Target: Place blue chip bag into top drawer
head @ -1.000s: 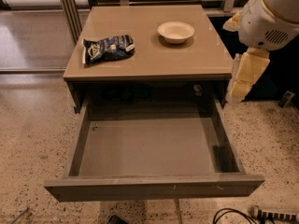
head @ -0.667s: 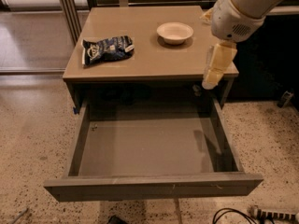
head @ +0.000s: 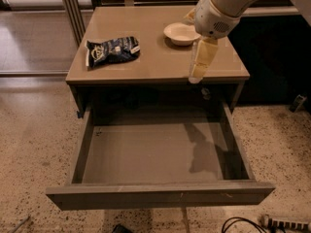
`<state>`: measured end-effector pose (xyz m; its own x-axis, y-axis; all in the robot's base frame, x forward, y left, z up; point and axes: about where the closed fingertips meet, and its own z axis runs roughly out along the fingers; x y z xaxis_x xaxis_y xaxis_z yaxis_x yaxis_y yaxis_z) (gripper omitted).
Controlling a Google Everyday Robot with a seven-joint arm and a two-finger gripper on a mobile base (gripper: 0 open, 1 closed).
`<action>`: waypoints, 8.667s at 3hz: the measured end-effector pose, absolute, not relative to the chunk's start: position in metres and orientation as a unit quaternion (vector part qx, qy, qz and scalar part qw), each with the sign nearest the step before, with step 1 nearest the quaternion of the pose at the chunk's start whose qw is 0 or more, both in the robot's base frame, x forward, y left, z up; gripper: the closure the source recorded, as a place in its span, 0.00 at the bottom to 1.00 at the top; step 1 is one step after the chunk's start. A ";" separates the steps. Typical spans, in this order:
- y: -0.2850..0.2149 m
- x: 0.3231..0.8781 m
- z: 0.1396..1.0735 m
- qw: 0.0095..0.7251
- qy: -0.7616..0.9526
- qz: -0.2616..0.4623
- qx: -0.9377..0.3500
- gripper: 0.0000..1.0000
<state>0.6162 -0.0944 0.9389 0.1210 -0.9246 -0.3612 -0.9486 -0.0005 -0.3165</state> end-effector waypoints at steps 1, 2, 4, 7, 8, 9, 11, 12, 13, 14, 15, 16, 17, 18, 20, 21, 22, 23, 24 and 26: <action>-0.073 0.640 0.938 0.249 0.633 0.028 -0.733 0.00; -0.027 0.675 0.908 0.215 0.579 0.062 -0.784 0.00; 0.072 0.735 0.856 0.188 0.505 0.096 -0.837 0.00; 0.081 0.784 0.849 0.262 0.503 0.076 -0.820 0.00; 0.084 0.785 0.848 0.264 0.499 0.073 -0.822 0.00; 0.090 0.790 0.846 0.268 0.490 0.068 -0.827 0.00; 0.112 0.784 0.827 0.256 0.457 0.083 -0.848 0.00; 0.112 0.784 0.827 0.256 0.457 0.083 -0.848 0.19; 0.112 0.784 0.827 0.256 0.457 0.083 -0.848 0.42; 0.112 0.784 0.827 0.256 0.457 0.083 -0.848 0.73; 0.112 0.784 0.827 0.256 0.457 0.083 -0.848 0.96; 0.112 0.783 0.830 0.256 0.457 0.083 -0.848 1.00; 0.112 0.780 0.837 0.257 0.457 0.083 -0.848 1.00; 0.109 0.762 0.868 0.275 0.430 0.094 -0.855 1.00; 0.082 0.723 0.924 0.309 0.399 0.116 -0.856 1.00; 0.065 0.696 0.961 0.342 0.381 0.108 -0.852 1.00; 0.041 0.653 1.007 0.391 0.354 0.084 -0.846 1.00; 0.017 0.602 1.026 0.426 0.336 0.076 -0.837 1.00; 0.006 0.581 0.993 0.407 0.349 0.099 -0.838 1.00; 0.020 0.580 0.983 0.416 0.335 0.125 -0.836 1.00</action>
Offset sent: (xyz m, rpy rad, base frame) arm 0.1347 0.1203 0.0049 -0.0164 0.0368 0.4435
